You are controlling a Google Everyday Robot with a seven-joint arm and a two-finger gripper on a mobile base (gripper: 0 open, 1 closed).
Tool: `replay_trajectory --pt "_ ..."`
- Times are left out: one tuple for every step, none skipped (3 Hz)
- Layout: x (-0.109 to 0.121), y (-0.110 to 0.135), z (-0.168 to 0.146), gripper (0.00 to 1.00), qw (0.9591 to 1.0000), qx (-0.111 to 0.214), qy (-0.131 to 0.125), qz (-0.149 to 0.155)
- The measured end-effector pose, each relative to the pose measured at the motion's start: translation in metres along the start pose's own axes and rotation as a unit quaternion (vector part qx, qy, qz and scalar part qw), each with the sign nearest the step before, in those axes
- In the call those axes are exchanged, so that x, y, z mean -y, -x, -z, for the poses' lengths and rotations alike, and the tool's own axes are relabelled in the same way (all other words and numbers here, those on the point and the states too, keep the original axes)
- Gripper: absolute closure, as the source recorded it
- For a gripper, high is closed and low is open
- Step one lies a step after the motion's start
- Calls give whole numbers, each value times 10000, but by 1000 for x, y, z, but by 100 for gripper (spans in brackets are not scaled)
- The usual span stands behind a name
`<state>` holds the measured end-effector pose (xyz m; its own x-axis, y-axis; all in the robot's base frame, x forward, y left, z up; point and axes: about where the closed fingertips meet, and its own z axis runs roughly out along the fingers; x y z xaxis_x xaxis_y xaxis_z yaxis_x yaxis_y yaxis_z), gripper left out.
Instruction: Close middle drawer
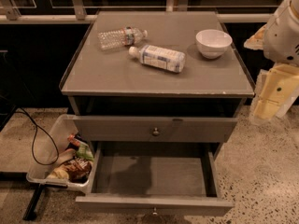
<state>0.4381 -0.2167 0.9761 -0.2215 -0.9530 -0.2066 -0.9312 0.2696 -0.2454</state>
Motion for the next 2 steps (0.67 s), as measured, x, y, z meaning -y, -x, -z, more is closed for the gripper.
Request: replay_trajectory --pt "-1 0 1 0 10000 5 -22 6" --pt "-25 -19 -8 0 9995 188 213 -101"
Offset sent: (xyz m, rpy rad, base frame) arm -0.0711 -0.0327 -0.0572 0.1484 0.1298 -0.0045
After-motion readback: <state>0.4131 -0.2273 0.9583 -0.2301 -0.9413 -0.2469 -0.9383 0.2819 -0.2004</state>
